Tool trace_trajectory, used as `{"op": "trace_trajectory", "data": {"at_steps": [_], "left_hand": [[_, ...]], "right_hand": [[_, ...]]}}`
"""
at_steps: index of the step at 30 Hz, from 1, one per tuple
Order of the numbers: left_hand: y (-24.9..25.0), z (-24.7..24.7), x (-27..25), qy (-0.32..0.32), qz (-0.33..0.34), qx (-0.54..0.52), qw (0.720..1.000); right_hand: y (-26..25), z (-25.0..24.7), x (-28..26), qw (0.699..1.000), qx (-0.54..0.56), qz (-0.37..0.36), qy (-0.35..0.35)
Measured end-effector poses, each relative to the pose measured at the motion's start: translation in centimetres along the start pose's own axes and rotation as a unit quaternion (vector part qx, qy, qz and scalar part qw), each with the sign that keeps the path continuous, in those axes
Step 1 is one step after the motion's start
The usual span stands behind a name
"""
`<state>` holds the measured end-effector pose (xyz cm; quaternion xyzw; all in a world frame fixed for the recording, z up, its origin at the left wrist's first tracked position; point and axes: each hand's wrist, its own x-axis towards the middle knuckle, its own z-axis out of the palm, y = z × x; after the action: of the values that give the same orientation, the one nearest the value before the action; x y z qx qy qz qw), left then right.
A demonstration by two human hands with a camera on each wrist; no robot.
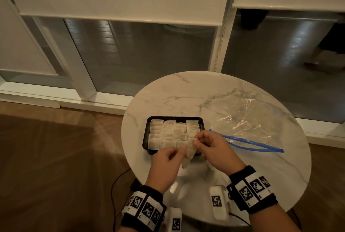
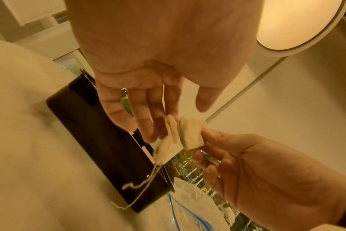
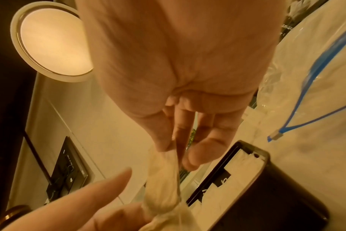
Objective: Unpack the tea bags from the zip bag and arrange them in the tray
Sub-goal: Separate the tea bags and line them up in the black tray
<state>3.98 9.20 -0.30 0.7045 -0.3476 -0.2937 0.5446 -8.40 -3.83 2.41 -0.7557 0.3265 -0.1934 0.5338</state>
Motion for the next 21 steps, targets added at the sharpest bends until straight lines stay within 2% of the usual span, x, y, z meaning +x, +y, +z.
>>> {"op": "trace_trajectory", "data": {"at_steps": [6, 10, 14, 21], "left_hand": [[-1.5, -3.7, 1.0, 0.194, -0.042, 0.012, 0.98], [-2.9, -5.9, 1.8, 0.267, -0.081, -0.02, 0.96], [-5.0, -7.2, 2.6, 0.251, -0.109, -0.013, 0.962], [-6.2, -7.1, 2.3, 0.194, -0.111, 0.003, 0.975]], "right_hand": [[-0.6, 2.5, 3.5, 1.0, 0.0, 0.013, -0.001], [-0.8, 5.1, 6.0, 0.999, -0.031, 0.018, -0.019], [-0.5, 7.6, 8.4, 0.994, -0.089, 0.026, -0.051], [-0.3, 10.5, 11.4, 0.97, -0.208, 0.048, -0.113]]}}
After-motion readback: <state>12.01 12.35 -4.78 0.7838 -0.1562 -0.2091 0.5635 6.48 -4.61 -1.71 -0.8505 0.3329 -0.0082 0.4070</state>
